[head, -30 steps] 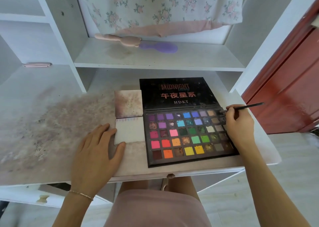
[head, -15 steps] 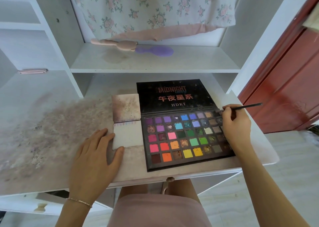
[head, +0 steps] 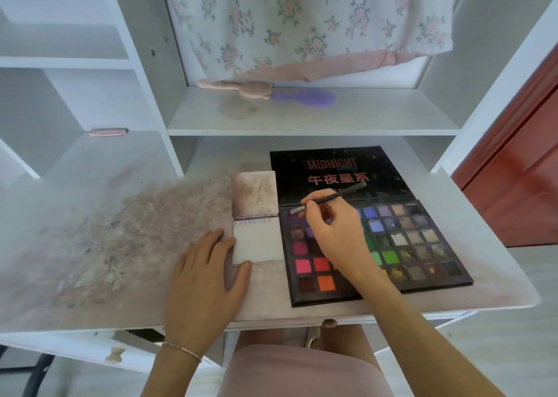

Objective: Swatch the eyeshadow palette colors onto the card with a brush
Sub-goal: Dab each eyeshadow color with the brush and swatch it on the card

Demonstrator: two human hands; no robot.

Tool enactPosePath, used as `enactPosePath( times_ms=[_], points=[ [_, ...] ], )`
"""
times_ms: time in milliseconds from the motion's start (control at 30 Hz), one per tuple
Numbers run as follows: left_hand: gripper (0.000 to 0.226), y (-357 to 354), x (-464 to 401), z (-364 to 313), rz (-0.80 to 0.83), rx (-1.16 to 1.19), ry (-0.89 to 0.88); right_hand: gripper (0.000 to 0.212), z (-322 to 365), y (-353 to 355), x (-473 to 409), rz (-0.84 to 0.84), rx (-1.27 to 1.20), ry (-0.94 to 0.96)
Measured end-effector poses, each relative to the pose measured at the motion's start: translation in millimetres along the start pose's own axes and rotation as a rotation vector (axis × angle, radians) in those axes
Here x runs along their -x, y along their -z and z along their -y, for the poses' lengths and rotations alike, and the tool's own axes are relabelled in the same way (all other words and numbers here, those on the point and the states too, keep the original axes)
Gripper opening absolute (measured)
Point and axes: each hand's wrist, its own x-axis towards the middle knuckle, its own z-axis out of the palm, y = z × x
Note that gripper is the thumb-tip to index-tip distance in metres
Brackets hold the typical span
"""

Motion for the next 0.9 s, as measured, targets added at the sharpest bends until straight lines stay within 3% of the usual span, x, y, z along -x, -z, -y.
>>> enactPosePath(
  times_ms=[500, 900],
  points=[
    [0.047, -0.9, -1.3, 0.1, -0.008, -0.015, -0.008, 0.022, -6.6, -18.1, -6.5, 0.078, 0.031, -0.081],
    [0.058, -1.4, -1.9, 0.5, -0.024, -0.023, -0.031, 0.025, -2.5, -17.9, -6.9, 0.107, 0.077, -0.100]
  ],
)
